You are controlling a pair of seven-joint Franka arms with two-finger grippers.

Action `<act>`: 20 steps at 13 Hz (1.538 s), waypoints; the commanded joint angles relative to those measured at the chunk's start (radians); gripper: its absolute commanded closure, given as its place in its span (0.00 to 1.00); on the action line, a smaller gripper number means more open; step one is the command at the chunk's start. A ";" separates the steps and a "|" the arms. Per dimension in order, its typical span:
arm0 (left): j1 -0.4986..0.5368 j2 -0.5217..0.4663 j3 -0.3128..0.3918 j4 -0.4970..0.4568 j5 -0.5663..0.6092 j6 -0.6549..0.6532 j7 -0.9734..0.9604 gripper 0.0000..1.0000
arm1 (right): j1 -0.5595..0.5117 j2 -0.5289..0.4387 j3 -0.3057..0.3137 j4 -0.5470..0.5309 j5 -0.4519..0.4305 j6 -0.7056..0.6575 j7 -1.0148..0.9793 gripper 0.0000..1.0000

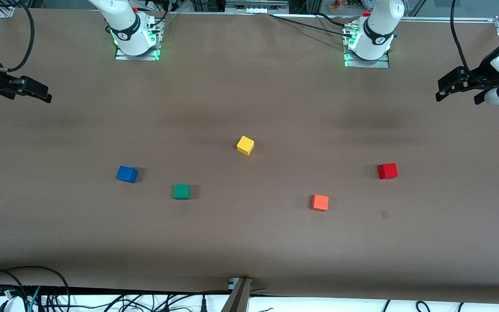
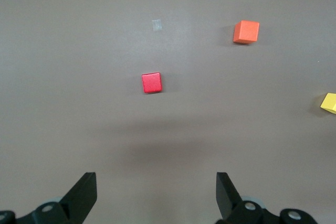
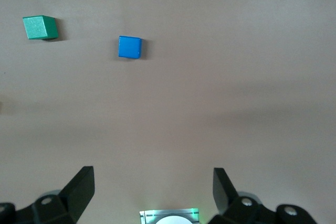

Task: Pass red block to right arm, stack on blue

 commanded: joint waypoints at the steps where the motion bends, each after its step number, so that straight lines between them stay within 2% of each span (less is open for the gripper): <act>1: -0.003 0.009 0.000 0.019 0.003 0.000 0.008 0.00 | -0.011 -0.018 0.006 -0.008 0.000 -0.009 -0.011 0.00; 10: 0.006 0.037 0.010 0.034 -0.011 -0.020 0.008 0.00 | -0.011 -0.018 0.006 -0.008 0.000 -0.009 -0.011 0.00; 15: -0.001 0.098 0.000 0.056 0.007 -0.022 0.005 0.00 | -0.011 -0.018 0.006 -0.008 0.000 -0.009 -0.011 0.00; 20: -0.006 0.179 0.000 0.069 0.078 -0.025 0.005 0.00 | -0.011 -0.018 0.006 -0.008 0.000 -0.009 -0.011 0.00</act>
